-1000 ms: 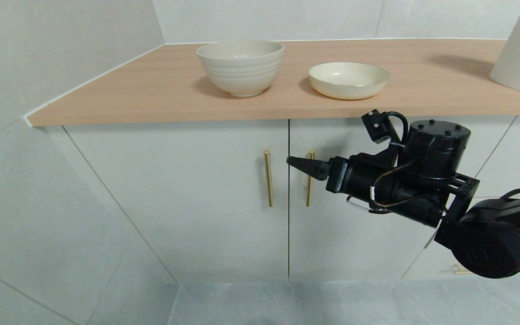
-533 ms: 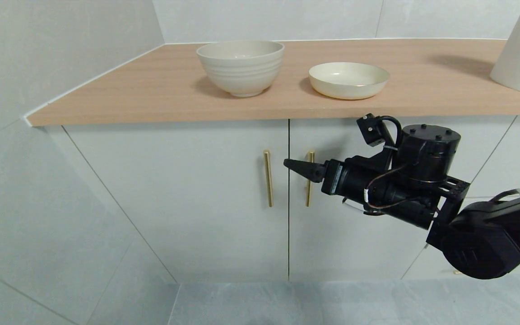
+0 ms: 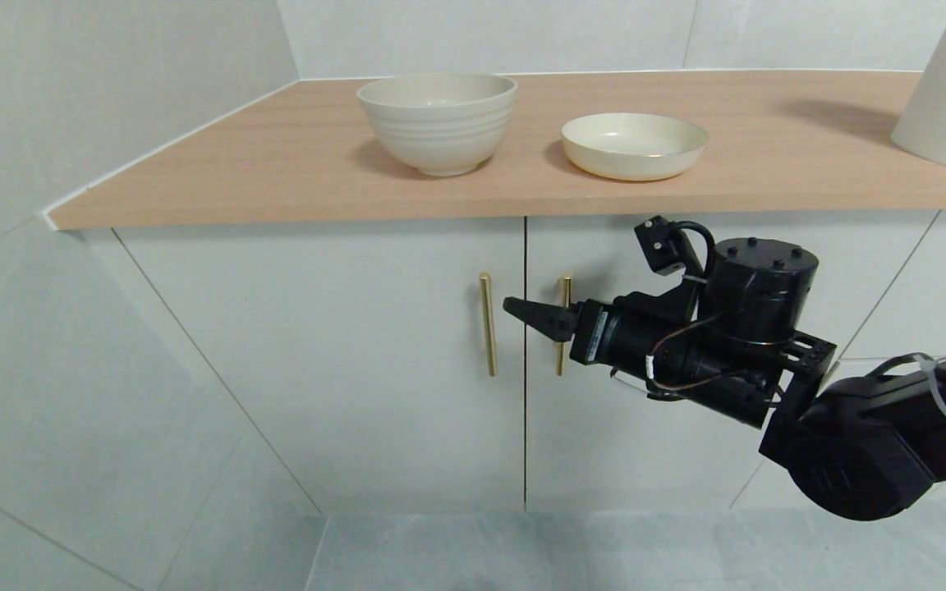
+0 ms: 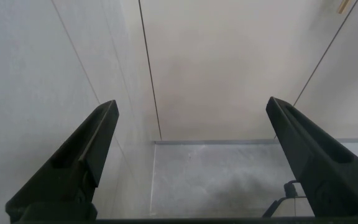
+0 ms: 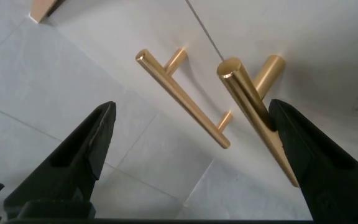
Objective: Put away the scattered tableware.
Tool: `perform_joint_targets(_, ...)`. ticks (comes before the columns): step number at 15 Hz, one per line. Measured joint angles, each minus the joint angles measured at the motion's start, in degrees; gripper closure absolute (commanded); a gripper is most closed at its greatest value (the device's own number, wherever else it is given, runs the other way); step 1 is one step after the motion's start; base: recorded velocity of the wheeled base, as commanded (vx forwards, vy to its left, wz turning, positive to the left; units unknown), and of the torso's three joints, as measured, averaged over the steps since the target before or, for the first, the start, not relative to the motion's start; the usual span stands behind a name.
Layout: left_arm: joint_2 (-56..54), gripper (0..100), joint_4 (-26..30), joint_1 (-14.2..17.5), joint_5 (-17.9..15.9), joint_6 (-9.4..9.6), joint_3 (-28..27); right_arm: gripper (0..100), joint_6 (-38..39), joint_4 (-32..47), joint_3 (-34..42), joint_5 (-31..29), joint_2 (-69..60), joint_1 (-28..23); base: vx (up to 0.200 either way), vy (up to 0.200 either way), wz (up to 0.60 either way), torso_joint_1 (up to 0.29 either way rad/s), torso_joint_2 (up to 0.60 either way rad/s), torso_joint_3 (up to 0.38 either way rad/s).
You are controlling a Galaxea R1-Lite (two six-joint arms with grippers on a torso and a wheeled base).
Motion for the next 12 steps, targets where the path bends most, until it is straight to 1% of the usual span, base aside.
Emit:
perform_joint_targets(6, 0.00, 0, 0.00, 0.00, 0.00, -0.02, 0.00, 0, 0.09, 0.43, 1.94, 1.56, -2.18, 0.51, 0.000, 0.000, 0.00, 0.000, 0.00, 0.000)
perform_joint_targets(9, 0.00, 0, 0.00, 0.00, 0.00, -0.02, 0.00, 0, 0.06, 0.60, 4.22, 6.75, -4.58, 0.49, 0.000, 0.000, 0.00, 0.000, 0.00, 0.000)
perform_joint_targets(12, 0.00, 0, 0.00, 0.00, 0.00, -0.02, 0.00, 0, -0.74, 4.02, 6.23, 8.31, -7.53, 0.55, 0.000, 0.000, 0.00, 0.000, 0.00, 0.000)
